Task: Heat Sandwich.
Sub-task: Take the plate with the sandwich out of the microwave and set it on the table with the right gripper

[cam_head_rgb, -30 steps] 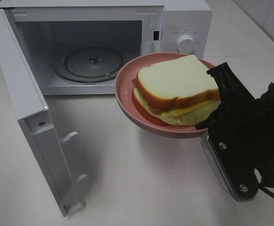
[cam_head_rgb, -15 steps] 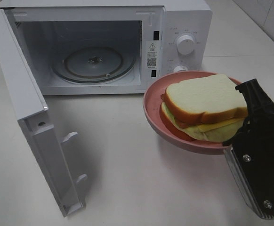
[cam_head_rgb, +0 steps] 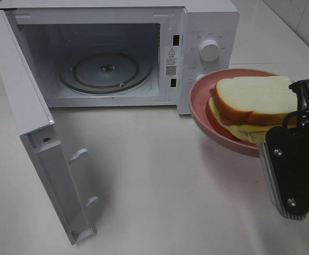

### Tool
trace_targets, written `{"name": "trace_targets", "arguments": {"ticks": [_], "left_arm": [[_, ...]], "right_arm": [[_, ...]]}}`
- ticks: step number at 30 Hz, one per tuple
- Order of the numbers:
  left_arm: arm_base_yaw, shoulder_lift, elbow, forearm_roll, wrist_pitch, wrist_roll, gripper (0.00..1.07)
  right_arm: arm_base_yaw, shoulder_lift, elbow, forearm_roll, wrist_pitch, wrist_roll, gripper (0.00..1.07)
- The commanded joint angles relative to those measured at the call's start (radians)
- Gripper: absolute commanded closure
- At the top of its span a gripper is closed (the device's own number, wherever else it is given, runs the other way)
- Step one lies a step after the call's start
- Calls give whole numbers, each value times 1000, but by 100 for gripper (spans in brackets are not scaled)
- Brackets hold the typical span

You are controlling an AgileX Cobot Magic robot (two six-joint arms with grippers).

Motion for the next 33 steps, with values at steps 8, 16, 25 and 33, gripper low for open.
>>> {"name": "trace_targets", "arguments": {"ticks": [8, 16, 25, 33], "left_arm": [[1, -21, 4, 4, -9, -6, 6], [1, -21, 4, 4, -9, -6, 6], [1, -21, 4, 4, -9, -6, 6], [1, -21, 4, 4, -9, -6, 6]], "right_arm": [[-4, -10, -2, -123, 135, 272, 105], [-4, -10, -2, -145, 258, 421, 105], [-4, -10, -2, -145, 422, 602, 105], [-4, -10, -2, -139, 521, 696, 105]]}}
